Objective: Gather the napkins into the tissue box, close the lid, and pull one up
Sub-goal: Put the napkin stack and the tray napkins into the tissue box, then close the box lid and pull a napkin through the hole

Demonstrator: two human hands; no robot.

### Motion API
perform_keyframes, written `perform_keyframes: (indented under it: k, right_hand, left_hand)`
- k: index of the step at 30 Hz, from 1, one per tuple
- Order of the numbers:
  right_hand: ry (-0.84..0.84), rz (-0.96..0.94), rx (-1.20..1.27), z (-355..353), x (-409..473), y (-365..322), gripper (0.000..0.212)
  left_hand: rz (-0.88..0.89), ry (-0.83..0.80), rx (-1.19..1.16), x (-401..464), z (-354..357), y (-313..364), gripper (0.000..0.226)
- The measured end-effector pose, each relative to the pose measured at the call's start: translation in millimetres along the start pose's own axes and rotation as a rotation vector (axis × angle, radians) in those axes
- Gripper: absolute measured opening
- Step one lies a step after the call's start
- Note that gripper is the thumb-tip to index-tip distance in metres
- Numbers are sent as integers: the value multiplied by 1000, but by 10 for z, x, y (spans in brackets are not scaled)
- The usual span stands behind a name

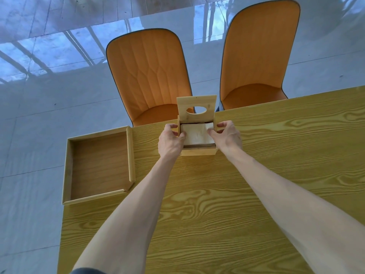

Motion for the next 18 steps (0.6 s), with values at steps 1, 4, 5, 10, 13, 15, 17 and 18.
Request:
perform_keyframes:
  k: [1, 4, 5, 10, 13, 15, 17, 18]
  right_hand:
    - [-16, -5, 20, -24, 9, -5, 42]
    - [-19, -15, 174, -177, 48, -72, 40]
    - [-2, -7, 223, -242, 63, -114, 39]
    - [-47, 14, 365, -443, 123, -407, 65]
    - [-153, 64, 423, -455, 106, -520, 66]
    - [-172, 76, 431, -464, 84, -547, 67]
    - [-170, 76, 437, -471, 80, -547, 60]
    - [-167, 78, 437, -476, 82, -530, 57]
  left_hand:
    - [-7, -18, -14, 4, -21, 17, 40]
    - [-6, -31, -97, 27, -119, 160, 39]
    - [-5, -17, -135, 39, -157, 230, 41]
    - [-45, 21, -289, 111, -248, 570, 46]
    - [-76, -8, -310, 112, -240, 701, 44]
    - [-98, -31, -301, 99, -217, 729, 46]
    - [-124, -49, -309, 87, -196, 724, 43]
    - [-132, -59, -314, 72, -190, 723, 36]
Point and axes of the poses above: each hand's wrist, its own x-axis towards the middle knuckle, its own z-axis out of the palm, y = z × x, the point moved 4 cm from there along x, towards the middle knuckle, and after that the axes turned 13 degrees about -x, right-handed, at the moved point
